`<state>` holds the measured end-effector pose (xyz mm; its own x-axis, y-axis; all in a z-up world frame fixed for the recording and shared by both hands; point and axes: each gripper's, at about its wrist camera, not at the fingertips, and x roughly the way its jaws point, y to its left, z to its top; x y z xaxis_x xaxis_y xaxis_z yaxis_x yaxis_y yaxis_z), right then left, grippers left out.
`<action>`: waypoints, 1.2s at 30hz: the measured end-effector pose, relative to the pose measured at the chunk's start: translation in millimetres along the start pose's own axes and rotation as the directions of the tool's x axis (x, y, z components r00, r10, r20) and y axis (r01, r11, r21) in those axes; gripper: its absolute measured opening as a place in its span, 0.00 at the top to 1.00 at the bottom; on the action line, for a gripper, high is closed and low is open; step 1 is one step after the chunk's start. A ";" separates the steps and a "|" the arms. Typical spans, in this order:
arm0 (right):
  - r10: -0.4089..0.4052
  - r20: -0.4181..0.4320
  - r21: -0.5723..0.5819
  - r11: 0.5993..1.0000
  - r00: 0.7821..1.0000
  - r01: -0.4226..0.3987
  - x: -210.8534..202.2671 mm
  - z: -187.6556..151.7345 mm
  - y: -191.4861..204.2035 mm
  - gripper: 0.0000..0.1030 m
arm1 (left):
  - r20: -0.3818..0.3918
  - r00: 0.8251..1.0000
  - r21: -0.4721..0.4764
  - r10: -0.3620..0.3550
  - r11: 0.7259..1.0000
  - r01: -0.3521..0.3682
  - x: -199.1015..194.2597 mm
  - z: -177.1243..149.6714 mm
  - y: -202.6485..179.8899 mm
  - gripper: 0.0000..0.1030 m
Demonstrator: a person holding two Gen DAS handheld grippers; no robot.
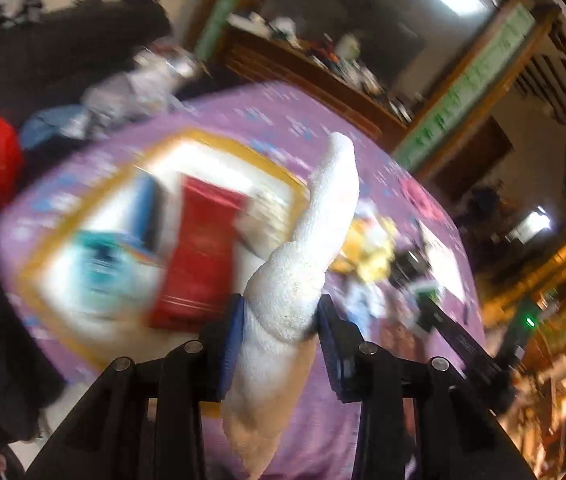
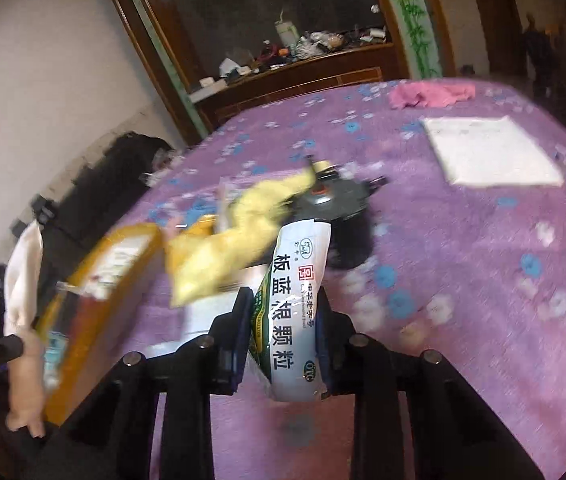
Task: Organize soft objects
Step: 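Lower the sachet and towel into the box and open both tools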
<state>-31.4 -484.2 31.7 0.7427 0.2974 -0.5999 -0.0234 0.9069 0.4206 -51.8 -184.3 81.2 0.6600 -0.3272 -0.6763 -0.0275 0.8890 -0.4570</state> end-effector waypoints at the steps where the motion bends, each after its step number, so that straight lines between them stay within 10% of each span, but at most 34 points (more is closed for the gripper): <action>1: 0.030 -0.009 0.001 1.000 1.000 -0.030 -1.7 -1.3 9.1 0.73 | 0.014 1.000 -0.002 0.011 1.000 -0.011 -4.8 2.2 6.1 0.63; 6: 0.171 -0.099 -0.097 0.979 0.980 -0.181 6.1 -11.2 90.2 0.73 | 0.027 0.999 -0.043 0.018 0.999 -0.017 -1.9 6.8 29.0 0.63; 17: 0.179 -0.249 -0.242 0.940 0.952 -0.240 78.4 -16.6 199.3 0.71 | 0.007 0.993 -0.132 0.115 0.985 -0.113 44.8 25.3 82.6 0.63; 23: 0.119 -0.273 -0.283 0.939 0.955 -0.198 104.3 -28.2 210.4 0.66 | 0.003 0.988 -0.099 0.153 0.984 -0.152 55.7 24.7 87.7 0.57; 28: 0.122 -0.187 -0.299 0.938 0.975 -0.175 80.2 -25.1 201.1 0.33 | 0.006 0.982 -0.113 0.190 0.976 -0.188 51.2 21.0 81.6 0.47; 36: 0.168 -0.111 -0.252 0.949 0.979 -0.191 35.8 -12.6 153.8 0.25 | 0.126 0.942 0.011 0.310 0.949 -0.314 35.2 5.7 31.7 0.25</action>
<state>-16.9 -330.3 66.4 0.6489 0.4769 -0.5928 -0.3330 0.8786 0.3423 -25.1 -165.9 46.3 0.7076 0.0078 -0.7066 -0.2250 0.9504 -0.2148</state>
